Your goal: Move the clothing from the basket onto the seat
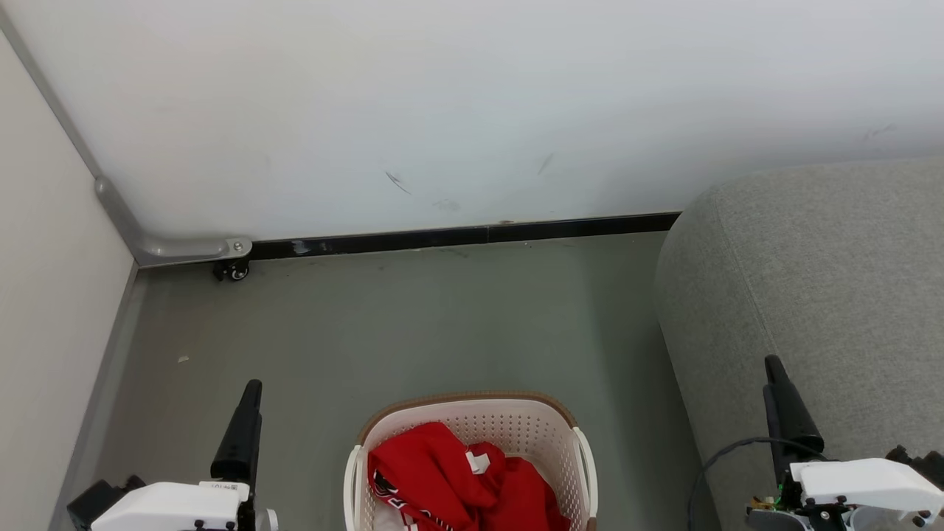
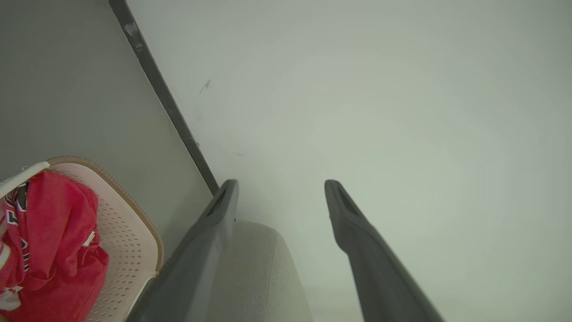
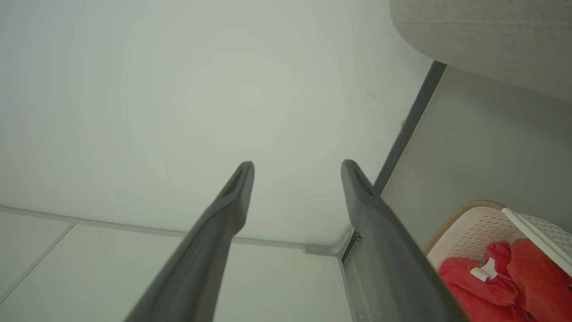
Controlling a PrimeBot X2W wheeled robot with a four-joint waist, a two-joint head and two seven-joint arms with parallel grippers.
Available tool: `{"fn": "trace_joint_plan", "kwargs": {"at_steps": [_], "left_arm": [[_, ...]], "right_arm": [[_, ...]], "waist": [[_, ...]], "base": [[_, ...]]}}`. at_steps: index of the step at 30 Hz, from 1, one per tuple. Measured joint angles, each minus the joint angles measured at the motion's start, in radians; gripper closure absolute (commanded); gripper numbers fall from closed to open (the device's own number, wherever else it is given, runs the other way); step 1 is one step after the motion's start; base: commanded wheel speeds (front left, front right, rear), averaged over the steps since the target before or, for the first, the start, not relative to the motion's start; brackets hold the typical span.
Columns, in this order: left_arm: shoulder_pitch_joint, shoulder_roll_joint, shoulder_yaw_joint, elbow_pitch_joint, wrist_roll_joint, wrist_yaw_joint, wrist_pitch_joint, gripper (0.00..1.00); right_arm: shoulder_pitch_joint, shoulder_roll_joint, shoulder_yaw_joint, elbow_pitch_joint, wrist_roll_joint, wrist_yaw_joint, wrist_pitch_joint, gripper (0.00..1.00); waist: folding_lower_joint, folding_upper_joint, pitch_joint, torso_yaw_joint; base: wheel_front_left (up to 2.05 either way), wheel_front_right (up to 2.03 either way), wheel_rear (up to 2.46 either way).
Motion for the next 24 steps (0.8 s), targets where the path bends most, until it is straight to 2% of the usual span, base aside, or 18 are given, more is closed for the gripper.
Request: {"fn": "trace_joint_plan", "kwargs": {"at_steps": [10, 24], "left_arm": [[0.0, 0.005, -0.02, -0.025, 0.186, 0.0, -0.041, 0.0], [0.0, 0.033, -0.081, -0.052, 0.508, 0.023, -0.096, 0.0]], "right_arm": [[0.0, 0.0, 0.016, -0.013, -0.152, 0.0, -0.029, 0.0], [0.0, -0.001, 0.024, -0.015, -0.43, 0.0, -0.08, 0.0]], "waist": [[0.0005, 0.0, -0.005, 0.004], [-0.0027, 0.0, -0.005, 0.009]], "base": [[0.0, 0.0, 0.0], [0.0, 0.0, 0.0]]}}
